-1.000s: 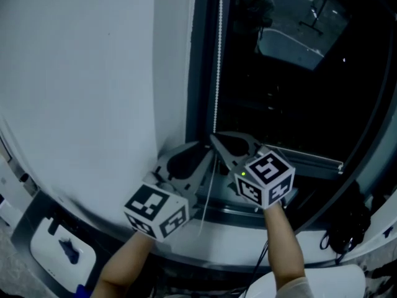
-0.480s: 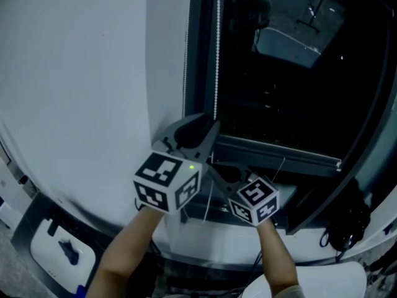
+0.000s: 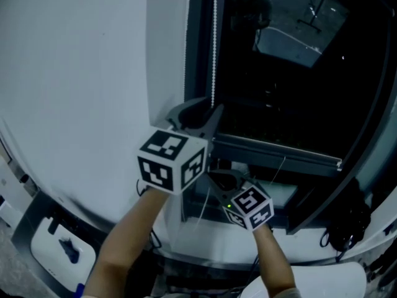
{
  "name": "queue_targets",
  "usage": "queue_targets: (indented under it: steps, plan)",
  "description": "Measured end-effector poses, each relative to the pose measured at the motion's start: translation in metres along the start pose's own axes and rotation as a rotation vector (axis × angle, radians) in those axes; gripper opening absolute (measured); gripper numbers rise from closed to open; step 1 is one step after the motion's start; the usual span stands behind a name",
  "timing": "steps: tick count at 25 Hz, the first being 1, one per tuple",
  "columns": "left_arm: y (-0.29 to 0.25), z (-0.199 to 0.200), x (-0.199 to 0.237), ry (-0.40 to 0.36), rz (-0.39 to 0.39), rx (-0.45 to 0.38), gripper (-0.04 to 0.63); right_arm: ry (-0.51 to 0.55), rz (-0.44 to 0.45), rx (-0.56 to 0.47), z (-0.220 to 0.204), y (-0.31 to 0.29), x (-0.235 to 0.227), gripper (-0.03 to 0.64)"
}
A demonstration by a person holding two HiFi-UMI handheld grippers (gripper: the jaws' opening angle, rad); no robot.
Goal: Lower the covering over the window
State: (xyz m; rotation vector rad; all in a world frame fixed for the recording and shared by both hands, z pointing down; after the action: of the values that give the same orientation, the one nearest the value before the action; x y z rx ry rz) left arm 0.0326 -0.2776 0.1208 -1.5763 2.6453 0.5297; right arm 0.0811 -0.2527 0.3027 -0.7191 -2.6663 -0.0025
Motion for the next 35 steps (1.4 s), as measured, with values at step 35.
queue_targets:
  steps: [35]
  plan:
    - [0.034, -0.128, -0.043, -0.056, -0.009, 0.205, 0.023, 0.042, 0.099, 0.329, -0.12, -0.018, 0.046, 0.008]
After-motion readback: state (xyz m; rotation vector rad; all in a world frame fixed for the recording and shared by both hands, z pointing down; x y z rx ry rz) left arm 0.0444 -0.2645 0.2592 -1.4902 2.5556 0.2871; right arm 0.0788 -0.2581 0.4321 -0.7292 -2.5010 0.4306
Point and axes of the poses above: the fingertips, and each gripper's own axes: y backward along the fingers, x to its left, z out of its top, the point moved 4 cm from there along y, backward along the fingers, and after that the axes turned 12 degrees about -z, right-handed, at the moved point
